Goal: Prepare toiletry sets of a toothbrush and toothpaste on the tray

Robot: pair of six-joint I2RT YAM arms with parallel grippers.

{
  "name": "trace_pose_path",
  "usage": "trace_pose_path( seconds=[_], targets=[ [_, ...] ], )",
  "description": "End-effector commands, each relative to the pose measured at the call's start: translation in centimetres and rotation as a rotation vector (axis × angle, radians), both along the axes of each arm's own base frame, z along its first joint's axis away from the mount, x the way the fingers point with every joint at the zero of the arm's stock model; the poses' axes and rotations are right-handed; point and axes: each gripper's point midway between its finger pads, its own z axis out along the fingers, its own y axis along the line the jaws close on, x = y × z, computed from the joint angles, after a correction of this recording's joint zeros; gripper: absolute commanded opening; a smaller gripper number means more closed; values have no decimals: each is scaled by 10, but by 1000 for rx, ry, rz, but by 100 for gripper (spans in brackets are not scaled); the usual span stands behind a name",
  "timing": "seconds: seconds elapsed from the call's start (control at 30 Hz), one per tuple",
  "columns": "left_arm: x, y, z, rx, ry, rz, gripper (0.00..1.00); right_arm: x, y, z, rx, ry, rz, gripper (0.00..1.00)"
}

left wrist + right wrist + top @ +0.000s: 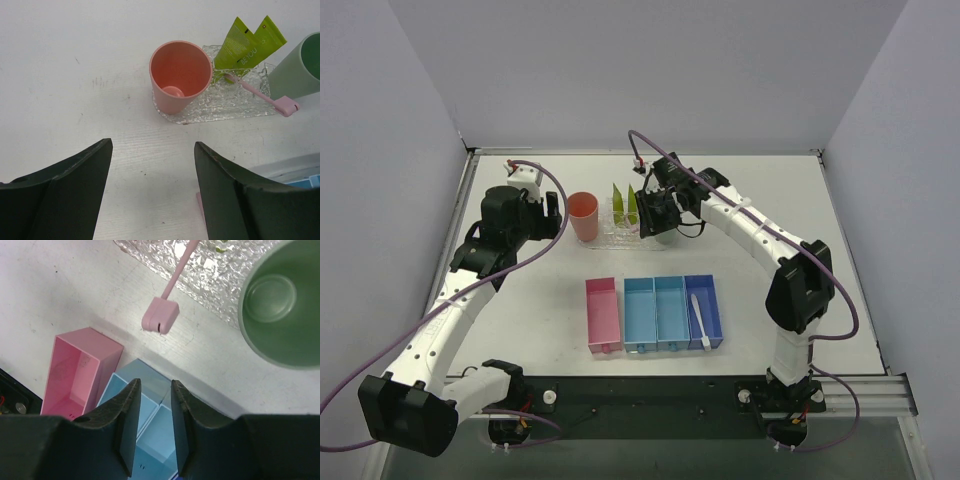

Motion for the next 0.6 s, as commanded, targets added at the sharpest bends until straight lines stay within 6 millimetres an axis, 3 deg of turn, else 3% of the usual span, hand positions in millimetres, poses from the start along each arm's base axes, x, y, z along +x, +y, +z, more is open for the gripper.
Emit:
trace_pose_path(
  seconds=[0.0, 0.07, 0.1, 0.13, 0.17, 0.2, 0.27, 0.33, 0.37, 0.57],
  targets=[
    [1, 3, 32, -31, -75, 16, 77, -20, -23, 48, 34, -90, -38, 28],
    [1, 1, 30, -37, -72, 11, 77, -33, -38, 38, 16, -58, -59, 33],
    [0, 0, 30, -47, -70, 12, 77, -41, -46, 48, 34, -68, -83, 34],
    [0, -1, 29, -52, -67, 9, 77, -51, -60, 30, -1, -32, -106, 35],
    [-1, -2, 29, -59, -65, 4, 76, -57, -67, 26, -8, -21, -124, 35],
    [-1, -4, 28, -69, -60, 1, 76, -65, -77, 31, 2, -31, -140, 36],
    [-2, -7, 28, -87, -57, -8, 76, -84, -94, 7, -38, 23, -178, 36],
    [-4, -8, 27, -94, -55, -12, 76, -100, -105, 1, -41, 34, -200, 37],
    [-5, -9, 26, -95, -50, -15, 76, -111, -113, -15, -70, 69, -213, 37],
    [-11, -19, 33, -78, -51, -48, 76, -136, -122, -40, -91, 115, -249, 40]
  ],
)
